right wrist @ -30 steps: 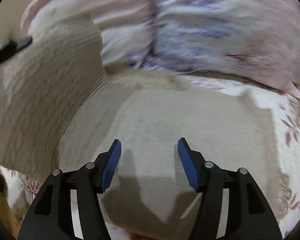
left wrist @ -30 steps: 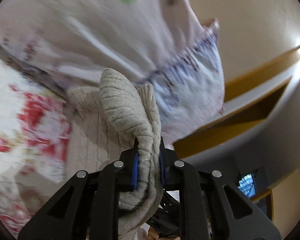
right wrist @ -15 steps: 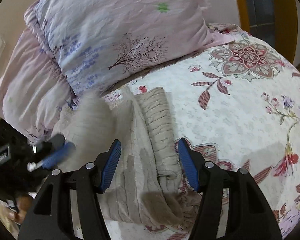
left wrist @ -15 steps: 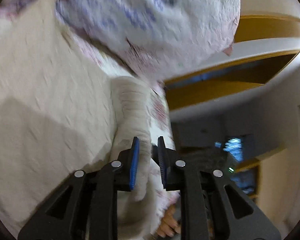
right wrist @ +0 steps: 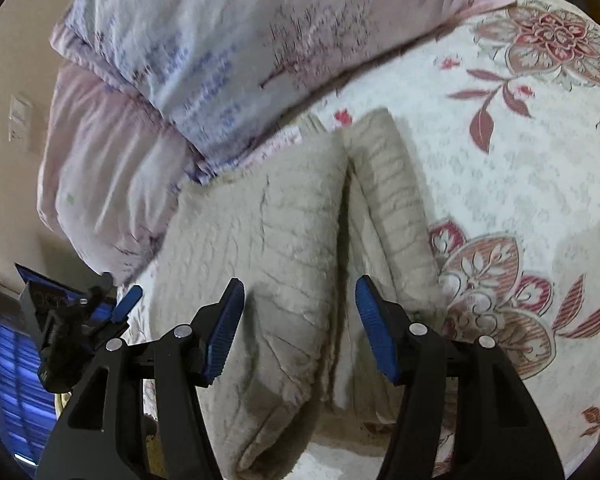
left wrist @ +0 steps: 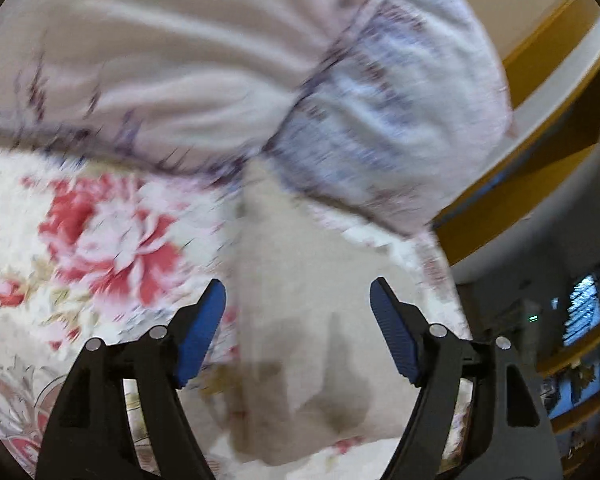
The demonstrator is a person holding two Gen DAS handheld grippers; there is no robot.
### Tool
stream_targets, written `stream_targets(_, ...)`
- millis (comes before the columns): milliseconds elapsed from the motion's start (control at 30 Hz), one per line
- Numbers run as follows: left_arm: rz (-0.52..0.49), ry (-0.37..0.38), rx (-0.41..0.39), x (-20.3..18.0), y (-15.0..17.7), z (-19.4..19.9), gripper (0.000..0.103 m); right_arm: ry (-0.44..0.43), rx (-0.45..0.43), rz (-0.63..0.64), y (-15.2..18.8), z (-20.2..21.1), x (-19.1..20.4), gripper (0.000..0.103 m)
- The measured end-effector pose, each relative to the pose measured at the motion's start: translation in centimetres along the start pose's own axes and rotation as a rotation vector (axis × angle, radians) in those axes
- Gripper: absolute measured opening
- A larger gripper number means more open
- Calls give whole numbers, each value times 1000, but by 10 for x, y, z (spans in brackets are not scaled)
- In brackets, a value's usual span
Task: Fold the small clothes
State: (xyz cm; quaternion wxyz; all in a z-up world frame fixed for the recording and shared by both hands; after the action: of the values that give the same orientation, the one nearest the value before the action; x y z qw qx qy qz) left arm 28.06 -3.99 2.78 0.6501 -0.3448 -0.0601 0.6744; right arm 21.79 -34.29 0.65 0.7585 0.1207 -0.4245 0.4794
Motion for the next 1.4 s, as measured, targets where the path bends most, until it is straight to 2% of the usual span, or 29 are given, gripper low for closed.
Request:
stream_targets(133, 5, -2, 78, 18, 20, -11, 74, -29, 21, -26, 0, -7, -5, 58)
stream_targets(200, 7, 25, 116, 14, 24, -20, 74, -67, 32, -42, -4, -14, -8, 50)
stream_targets(267, 17, 50, 142, 12, 28, -26, 74, -90, 26, -68, -12, -24, -15, 46)
stream_targets(367, 38, 75, 168, 12, 33, -33, 74, -101, 15, -81, -22, -31, -20, 31)
stream_targets(400, 45, 80, 173, 12, 33, -34, 74, -93, 9, -45, -26, -32, -16, 21)
stream_targets(467, 56, 88, 178, 13, 31, -36, 75, -59, -19, 55, -33, -27, 1, 18)
stream_targets(600, 62, 98, 176, 13, 29, -35, 75, -7, -146, 264, -47, 1, 47, 16)
stream_targets(667, 56, 105, 175, 11, 29, -36, 75, 28, -188, 314, -49, 10, 54, 16)
stream_targets(767, 40, 100, 181, 8, 29, -38, 75, 164, -133, 284, -46, -2, 32, 16)
stream_targets(833, 32, 105, 187, 5, 31, -40, 75, 148, -143, 243, -43, 1, 23, 16)
stream_targets(900, 26, 110, 189, 4, 32, -40, 75, 95, -196, 256, -41, 14, 29, 15)
stream_targets(967, 22, 118, 192, 3, 32, -40, 75, 132, -213, 273, -40, 18, 28, 15)
stream_targets(1000, 18, 120, 193, 2, 32, -40, 75, 183, -191, 255, -41, 12, 18, 15)
stream_targets(1067, 14, 120, 195, 0, 32, -41, 75, 256, -136, 180, -43, 0, -6, 16)
stream_targets(1100, 13, 123, 198, -1, 33, -40, 75, 243, -131, 136, -45, -3, -17, 17)
stream_targets(1167, 11, 125, 205, -1, 35, -37, 75, 214, -140, 101, -47, 3, -20, 26)
stream_targets(1233, 12, 128, 207, 0, 35, -34, 75, 228, -163, 93, -49, 16, -16, 38)
stream_targets(1267, 16, 133, 210, 1, 36, -31, 75, 225, -171, 95, -46, 22, -13, 45)
stream_targets(1300, 21, 141, 213, 1, 37, -29, 75, 193, -176, 89, -43, 32, -10, 56)
stream_targets(1400, 26, 152, 217, 3, 39, -21, 75, 130, -166, 91, -26, 49, -5, 57)
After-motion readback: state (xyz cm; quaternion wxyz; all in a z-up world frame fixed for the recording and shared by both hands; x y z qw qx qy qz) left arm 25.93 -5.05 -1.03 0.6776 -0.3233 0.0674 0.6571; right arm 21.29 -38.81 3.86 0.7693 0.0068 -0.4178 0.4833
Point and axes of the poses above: each gripper's, at about its wrist camera, not at the fingertips, and z roughly against the way its jaws point, x to its left, y to its underside, the point moved 3 cm from there along -z, roughly the way its jaws point, and after that the axes turned 15 degrees about -y, right-handed, at the moved point
